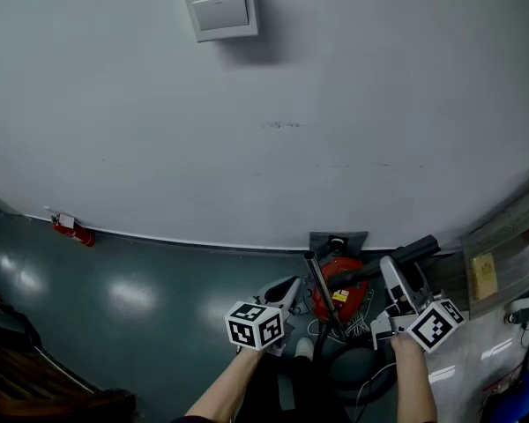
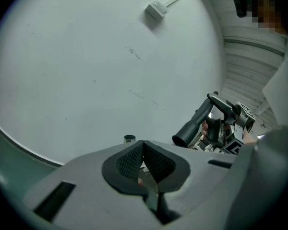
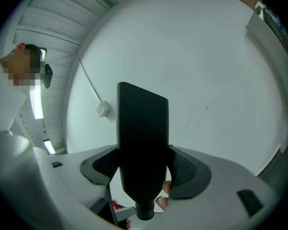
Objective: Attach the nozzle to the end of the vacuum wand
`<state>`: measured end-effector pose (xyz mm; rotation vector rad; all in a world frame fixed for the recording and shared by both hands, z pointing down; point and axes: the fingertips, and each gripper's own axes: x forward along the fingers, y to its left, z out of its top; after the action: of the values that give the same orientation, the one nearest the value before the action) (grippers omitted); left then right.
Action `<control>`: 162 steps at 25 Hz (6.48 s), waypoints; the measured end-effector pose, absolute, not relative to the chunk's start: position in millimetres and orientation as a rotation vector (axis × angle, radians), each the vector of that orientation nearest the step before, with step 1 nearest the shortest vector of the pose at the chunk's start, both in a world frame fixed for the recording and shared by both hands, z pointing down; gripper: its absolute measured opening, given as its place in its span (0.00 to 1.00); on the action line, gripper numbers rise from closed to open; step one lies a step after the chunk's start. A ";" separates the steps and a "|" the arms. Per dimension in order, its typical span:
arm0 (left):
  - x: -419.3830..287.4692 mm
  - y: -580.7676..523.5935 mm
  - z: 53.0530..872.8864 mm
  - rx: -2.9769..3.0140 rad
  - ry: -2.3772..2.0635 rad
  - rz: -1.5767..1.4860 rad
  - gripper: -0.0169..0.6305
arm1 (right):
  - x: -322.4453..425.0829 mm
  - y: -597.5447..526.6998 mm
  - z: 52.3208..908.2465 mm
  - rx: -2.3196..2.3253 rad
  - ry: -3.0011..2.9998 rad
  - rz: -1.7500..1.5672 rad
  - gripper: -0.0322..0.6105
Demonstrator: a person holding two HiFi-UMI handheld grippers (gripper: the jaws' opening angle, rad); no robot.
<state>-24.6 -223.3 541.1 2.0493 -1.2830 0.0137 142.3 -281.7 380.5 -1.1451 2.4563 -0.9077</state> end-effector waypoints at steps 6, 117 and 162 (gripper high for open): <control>-24.4 -241.2 573.2 2.026 -1.256 -0.029 0.03 | 138.3 -294.1 385.6 -1.154 2.448 -0.901 0.53; 21.7 -288.6 647.1 2.204 -1.221 0.086 0.25 | -91.1 -374.3 463.1 -0.700 3.285 -0.716 0.52; -13.5 -264.3 627.1 2.126 -1.249 0.140 0.36 | -38.4 -339.4 421.5 -0.726 3.128 -0.614 0.52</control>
<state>-13.5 -264.3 627.1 2.1258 -1.2489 0.1402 -38.4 -339.4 421.5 -0.7256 3.1281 -0.6141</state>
